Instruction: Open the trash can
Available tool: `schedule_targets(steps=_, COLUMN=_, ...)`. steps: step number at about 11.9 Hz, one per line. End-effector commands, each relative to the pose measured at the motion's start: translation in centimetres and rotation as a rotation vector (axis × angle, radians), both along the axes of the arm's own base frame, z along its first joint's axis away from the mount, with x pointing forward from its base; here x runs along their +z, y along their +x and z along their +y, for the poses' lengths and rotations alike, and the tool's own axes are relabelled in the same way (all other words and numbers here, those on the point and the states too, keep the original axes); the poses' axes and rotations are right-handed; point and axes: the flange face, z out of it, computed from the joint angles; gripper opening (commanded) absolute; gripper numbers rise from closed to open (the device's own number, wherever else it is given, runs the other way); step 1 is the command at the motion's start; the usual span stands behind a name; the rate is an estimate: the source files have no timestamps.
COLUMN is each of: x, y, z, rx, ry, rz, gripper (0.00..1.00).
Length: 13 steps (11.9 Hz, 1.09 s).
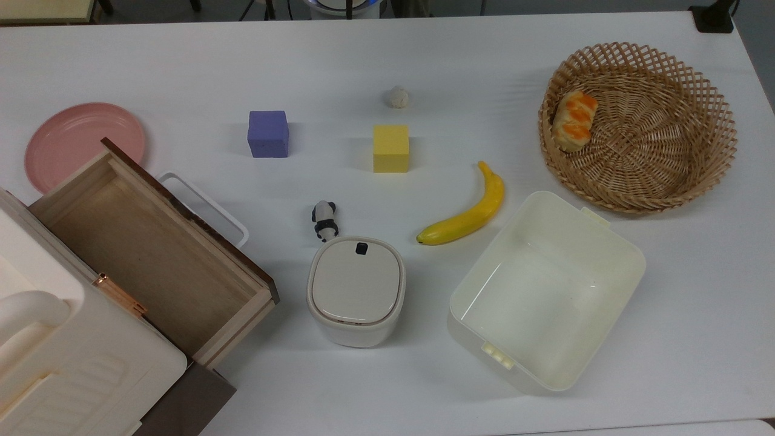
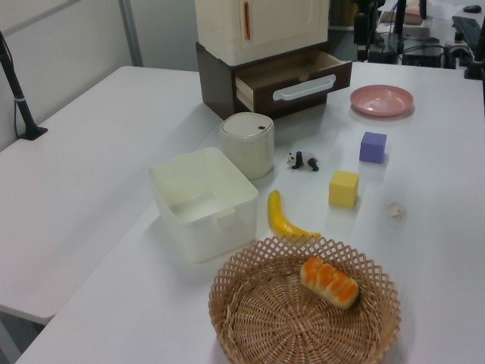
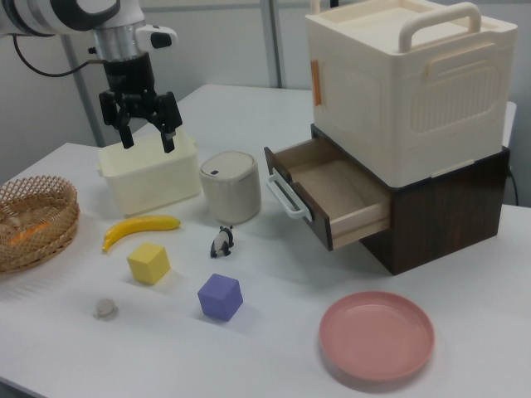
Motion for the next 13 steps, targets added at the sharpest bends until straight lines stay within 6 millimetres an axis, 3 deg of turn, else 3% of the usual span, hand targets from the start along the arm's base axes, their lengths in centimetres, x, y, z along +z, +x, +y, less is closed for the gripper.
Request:
schedule_targets(steps=1, x=0.5, y=-0.6, z=0.6, rx=0.031, ry=0.017, rz=0.006, gripper=1.00)
schedule_targets(steps=13, x=1.5, y=1.7, z=-2.4, rx=-0.058, ry=0.061, rz=-0.184, gripper=1.00)
